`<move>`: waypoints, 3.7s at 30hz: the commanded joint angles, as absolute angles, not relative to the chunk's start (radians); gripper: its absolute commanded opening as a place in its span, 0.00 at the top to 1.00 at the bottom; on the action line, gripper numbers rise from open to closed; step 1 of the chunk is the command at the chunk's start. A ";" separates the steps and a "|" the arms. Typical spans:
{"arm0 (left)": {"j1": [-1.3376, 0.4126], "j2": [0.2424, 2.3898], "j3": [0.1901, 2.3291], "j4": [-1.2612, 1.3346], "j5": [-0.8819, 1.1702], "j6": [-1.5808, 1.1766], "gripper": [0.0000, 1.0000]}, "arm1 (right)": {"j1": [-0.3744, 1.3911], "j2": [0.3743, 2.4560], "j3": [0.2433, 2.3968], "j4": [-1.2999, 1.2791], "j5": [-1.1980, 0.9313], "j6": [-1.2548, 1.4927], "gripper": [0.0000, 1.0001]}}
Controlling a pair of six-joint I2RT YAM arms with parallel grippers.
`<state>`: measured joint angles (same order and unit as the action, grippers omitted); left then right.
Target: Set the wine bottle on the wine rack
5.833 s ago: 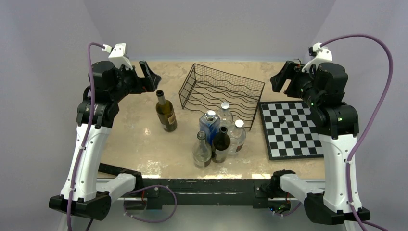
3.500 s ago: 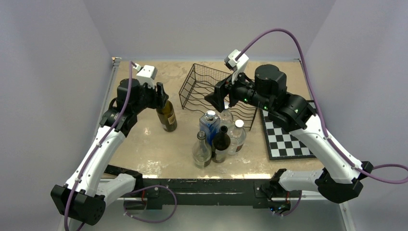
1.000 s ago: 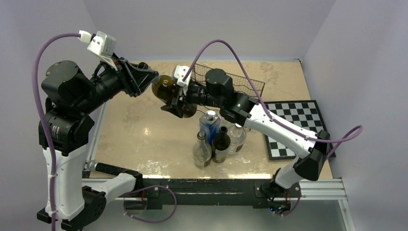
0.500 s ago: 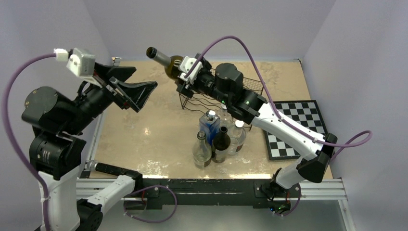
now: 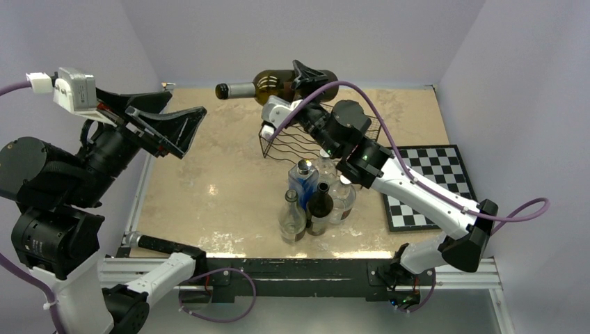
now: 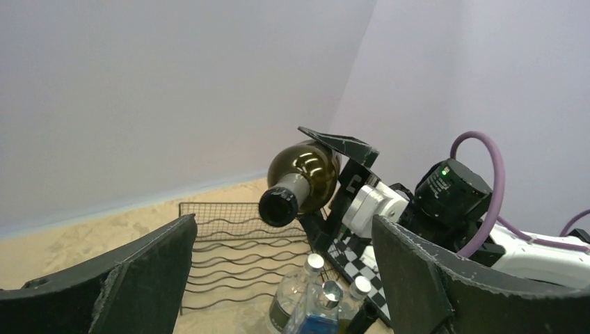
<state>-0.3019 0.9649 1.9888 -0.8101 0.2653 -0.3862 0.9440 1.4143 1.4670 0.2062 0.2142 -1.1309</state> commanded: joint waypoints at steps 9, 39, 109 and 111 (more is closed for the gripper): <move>-0.299 1.128 2.023 -1.022 0.490 -0.390 0.05 | 0.975 1.375 1.369 0.565 0.088 -1.509 1.00; -0.306 1.148 1.812 -1.183 0.656 -0.048 0.41 | 1.010 1.347 1.286 0.555 -0.049 -1.593 1.00; -0.393 1.158 1.717 -1.210 0.393 0.064 1.00 | 1.051 1.386 1.459 0.390 0.167 -1.404 1.00; -0.396 1.158 1.718 -1.207 0.367 0.061 1.00 | 1.050 1.387 1.454 0.392 0.167 -1.406 1.00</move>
<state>-0.3916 1.1408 1.7321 -1.1927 0.4507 0.0460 1.0420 1.4467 1.3453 0.1188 0.1577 -1.5074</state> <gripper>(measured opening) 0.376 0.789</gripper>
